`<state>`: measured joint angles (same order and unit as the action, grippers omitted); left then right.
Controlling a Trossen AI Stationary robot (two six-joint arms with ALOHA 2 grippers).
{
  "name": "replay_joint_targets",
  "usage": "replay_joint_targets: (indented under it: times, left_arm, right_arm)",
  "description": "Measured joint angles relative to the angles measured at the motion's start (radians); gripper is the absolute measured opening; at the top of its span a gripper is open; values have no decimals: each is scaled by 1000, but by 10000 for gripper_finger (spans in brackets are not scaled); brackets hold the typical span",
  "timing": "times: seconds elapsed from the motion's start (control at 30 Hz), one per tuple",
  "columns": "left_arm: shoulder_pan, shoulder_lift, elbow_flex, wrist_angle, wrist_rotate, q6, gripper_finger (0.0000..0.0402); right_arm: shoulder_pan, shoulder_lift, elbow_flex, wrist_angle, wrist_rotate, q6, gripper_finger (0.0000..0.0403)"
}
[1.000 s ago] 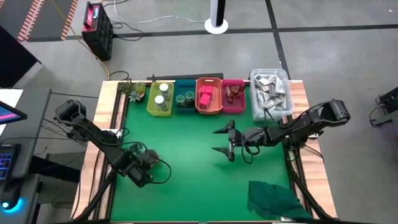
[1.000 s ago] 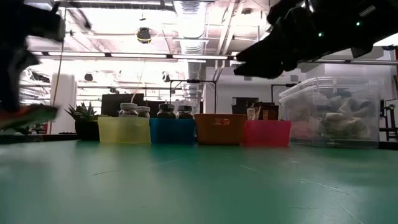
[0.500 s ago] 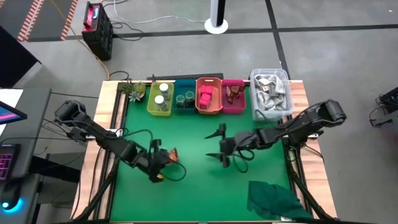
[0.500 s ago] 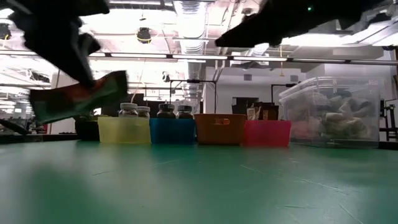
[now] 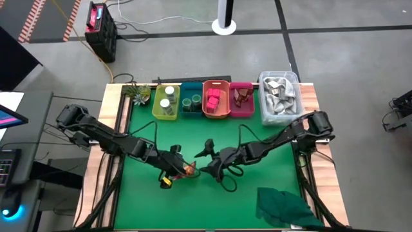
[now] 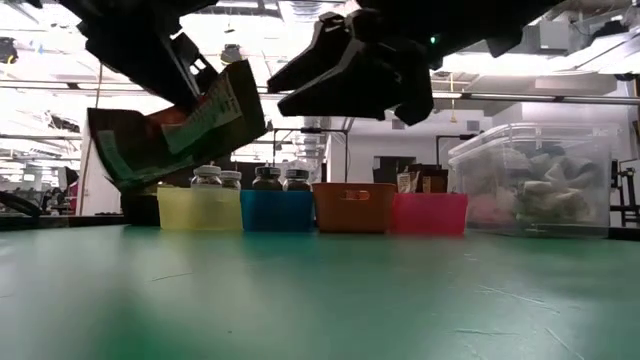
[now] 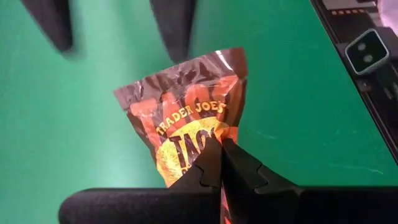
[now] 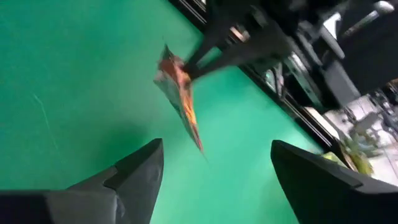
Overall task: Sort spices by type
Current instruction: Put the orange seasoning pack into the pink bin
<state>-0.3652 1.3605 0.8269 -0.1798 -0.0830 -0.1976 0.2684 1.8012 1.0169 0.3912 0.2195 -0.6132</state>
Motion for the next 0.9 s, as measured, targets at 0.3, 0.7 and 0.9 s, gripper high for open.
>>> replay_joint_targets:
  times: [0.3, 0.7, 0.9]
  left_arm:
    - [54, 0, 0, 25, 34, 66, 0]
    - [66, 0, 0, 67, -73, 65, 1]
    - [67, 0, 0, 57, -154, 37, 63]
  right_arm:
    - [-10, 38, 59, -30, -39, -2, 267]
    - [-30, 38, 59, -80, -37, 12, 17]
    - [-48, 34, 59, -106, -39, 52, 23]
